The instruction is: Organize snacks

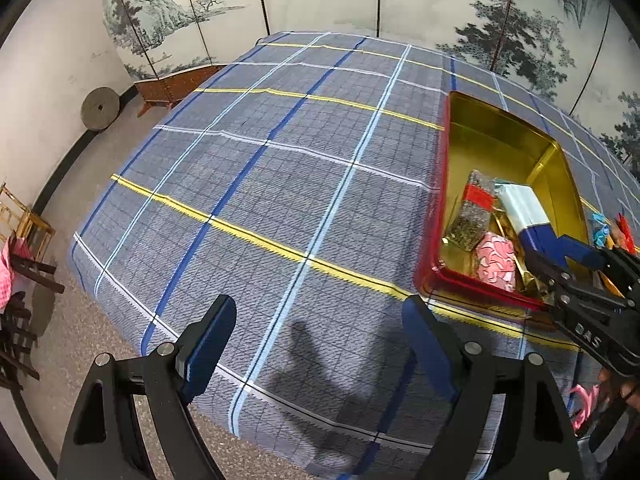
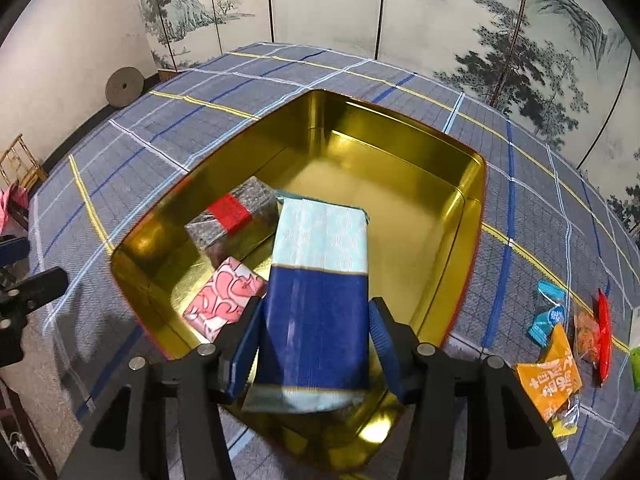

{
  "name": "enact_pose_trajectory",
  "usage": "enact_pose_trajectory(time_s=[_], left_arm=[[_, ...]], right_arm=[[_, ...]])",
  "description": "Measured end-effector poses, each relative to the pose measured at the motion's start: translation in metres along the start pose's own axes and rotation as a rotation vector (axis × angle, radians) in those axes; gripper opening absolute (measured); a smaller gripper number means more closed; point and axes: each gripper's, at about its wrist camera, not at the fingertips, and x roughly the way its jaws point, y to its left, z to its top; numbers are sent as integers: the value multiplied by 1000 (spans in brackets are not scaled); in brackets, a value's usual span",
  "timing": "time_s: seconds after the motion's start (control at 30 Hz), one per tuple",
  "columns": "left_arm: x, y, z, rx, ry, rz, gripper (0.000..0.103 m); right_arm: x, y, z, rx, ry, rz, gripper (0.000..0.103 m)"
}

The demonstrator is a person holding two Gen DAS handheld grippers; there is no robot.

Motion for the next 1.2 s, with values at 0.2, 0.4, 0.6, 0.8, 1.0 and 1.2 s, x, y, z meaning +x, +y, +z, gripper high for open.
enact_pose_trajectory(time_s=[0.2,0.4,0.6,0.8,1.0,1.2], left_arm=[[-4,-19,6,34,-14,-12,82],[-15,-49,14,67,-23,-85,82],[-33,-96,25,158,-66,-140,82],[-45,-148,31,262,-101,-197,83],[-46,-209,30,391,-127,-239,83],[-38,-256,27,477,-123,-290,83]], right_arm=[[-26,-13,-10,9,-26,56,54],[-62,-49,-26,67,-115,137,54],[-79,-121,-41,154,-165,8,54],[-62,-225,-60,308,-121,-150,54],[-38,-294,-74,376,-79,-187,54],[-14,-322,-79,422,-63,-150,54]])
